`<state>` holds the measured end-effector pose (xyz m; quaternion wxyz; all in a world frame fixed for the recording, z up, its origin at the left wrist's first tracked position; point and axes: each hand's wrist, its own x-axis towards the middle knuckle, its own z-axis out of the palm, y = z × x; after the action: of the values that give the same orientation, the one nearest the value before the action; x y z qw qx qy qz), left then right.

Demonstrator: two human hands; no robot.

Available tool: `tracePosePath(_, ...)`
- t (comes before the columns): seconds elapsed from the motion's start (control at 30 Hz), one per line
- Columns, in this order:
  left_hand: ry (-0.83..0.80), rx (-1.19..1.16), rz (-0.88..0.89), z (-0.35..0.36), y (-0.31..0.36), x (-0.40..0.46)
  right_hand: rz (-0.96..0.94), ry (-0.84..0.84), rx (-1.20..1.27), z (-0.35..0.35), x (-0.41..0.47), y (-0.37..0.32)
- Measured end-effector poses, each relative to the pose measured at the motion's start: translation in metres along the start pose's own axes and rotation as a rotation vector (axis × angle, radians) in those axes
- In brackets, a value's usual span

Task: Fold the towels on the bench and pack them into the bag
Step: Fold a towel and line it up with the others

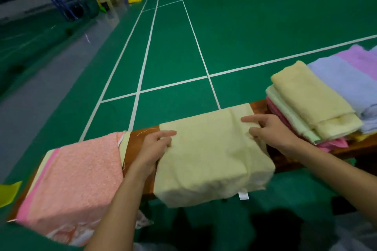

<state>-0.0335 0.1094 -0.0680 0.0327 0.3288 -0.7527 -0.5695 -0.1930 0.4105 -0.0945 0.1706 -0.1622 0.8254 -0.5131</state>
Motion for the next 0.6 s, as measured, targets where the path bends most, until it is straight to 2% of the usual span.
tracePosePath(0.2,0.229,-0.031,0.216,-0.016,-0.006,0.003,-0.119,0.079,0.135,-0.003,-0.003,-0.011)
tracePosePath(0.4,0.209,-0.246,0.282,-0.021,0.012,-0.017,-0.263,0.083,0.081,-0.018,-0.010,-0.035)
tracePosePath(0.6,0.264,-0.343,0.345,-0.032,0.035,-0.035,-0.354,0.162,0.101,-0.035,-0.009,-0.056)
